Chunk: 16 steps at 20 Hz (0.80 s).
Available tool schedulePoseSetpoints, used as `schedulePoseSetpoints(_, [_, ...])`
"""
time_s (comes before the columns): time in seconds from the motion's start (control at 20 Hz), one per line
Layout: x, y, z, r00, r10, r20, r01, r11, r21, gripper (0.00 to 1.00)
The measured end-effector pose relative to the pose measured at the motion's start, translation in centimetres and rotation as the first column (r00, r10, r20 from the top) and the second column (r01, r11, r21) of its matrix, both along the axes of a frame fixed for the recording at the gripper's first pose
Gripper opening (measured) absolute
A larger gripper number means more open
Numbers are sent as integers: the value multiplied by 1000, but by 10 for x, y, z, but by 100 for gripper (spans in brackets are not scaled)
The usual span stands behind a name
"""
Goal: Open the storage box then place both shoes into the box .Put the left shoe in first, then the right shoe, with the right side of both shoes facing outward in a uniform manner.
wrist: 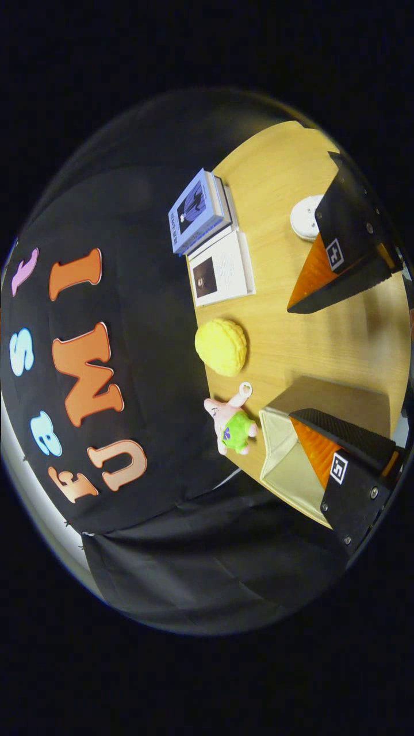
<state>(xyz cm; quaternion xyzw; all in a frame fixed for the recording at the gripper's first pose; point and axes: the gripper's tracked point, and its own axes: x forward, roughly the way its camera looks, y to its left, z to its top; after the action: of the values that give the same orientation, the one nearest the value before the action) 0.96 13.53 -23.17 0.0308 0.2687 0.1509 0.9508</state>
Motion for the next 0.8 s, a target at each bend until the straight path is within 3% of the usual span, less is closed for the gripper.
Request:
schedulePoseSetpoints(0.45, [-11,-144,-39,988,-154,-20,151,982,-115,98])
schedulePoseSetpoints(0.8, [-22,-212,-97,964,-250,-87,226,950,-217,99])
